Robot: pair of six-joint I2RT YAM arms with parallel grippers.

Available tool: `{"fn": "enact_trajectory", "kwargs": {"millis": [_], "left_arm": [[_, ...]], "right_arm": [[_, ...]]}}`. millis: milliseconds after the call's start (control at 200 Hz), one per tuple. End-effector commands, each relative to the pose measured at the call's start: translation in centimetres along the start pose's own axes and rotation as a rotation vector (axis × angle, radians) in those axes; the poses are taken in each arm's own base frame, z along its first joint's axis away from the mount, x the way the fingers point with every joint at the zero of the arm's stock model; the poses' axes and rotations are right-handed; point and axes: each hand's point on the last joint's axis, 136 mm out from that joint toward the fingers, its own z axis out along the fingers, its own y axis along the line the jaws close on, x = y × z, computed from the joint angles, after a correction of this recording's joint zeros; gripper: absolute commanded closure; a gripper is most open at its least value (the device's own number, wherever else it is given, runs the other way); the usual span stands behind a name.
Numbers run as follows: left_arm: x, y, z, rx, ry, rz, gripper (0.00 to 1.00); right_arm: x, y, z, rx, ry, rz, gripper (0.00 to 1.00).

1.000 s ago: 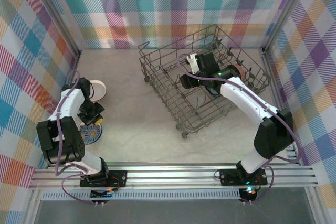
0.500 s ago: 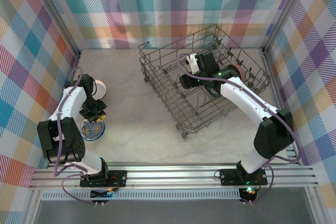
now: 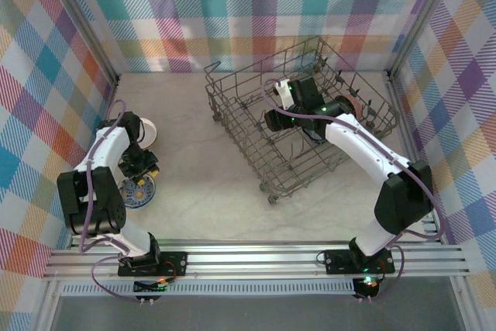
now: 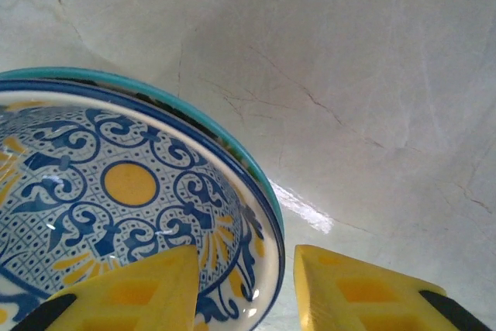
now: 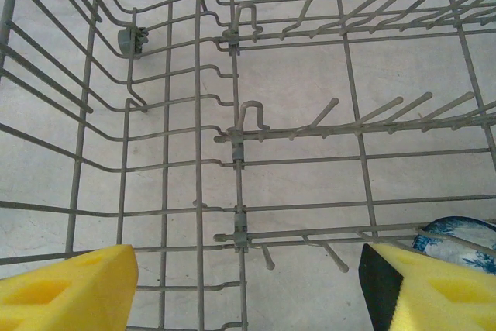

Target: Load the bowls into the dish rack

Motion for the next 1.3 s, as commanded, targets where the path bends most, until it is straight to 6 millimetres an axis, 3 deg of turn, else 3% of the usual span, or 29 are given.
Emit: {"fn": "enact_trajectory", "kwargs": {"millis": [0,100,330,515,1115,1295], "left_arm": [[0.5,0.4,0.8,-0.033,0.033,0.030,0.61],[0.6,0.2,1.1,-0.037,0.047,0.040,0.62],[0.5,0.0,1.2,-0.037,0.043,0.045,0.80],[0.6,-0.1,0.8,-0.027,0.040,0.045,0.88],[1.0,0.2,-3.4,0.008,-0.030,0.049,0.98],[0.9,-0.3,-3.8,0.032,-0.041,0.042,0.98]], "right_arm": [[-0.1,0.6,0.5,-0.025,-0.007,0.011,0.23],[-0.1,0.5,0.5,-0.025,-0.006,0.012,0.24],[0.1,0.5,0.8,-0.021,0.002,0.013,0.23],[0.1,0.4,1.0,-0.020,0.005,0.012,0.23],[-0.6,1.0,0.8,-0.049,-0.008,0.023,0.23],[-0.7,1.2,0.8,-0.061,-0.011,0.024,0.23]]}}
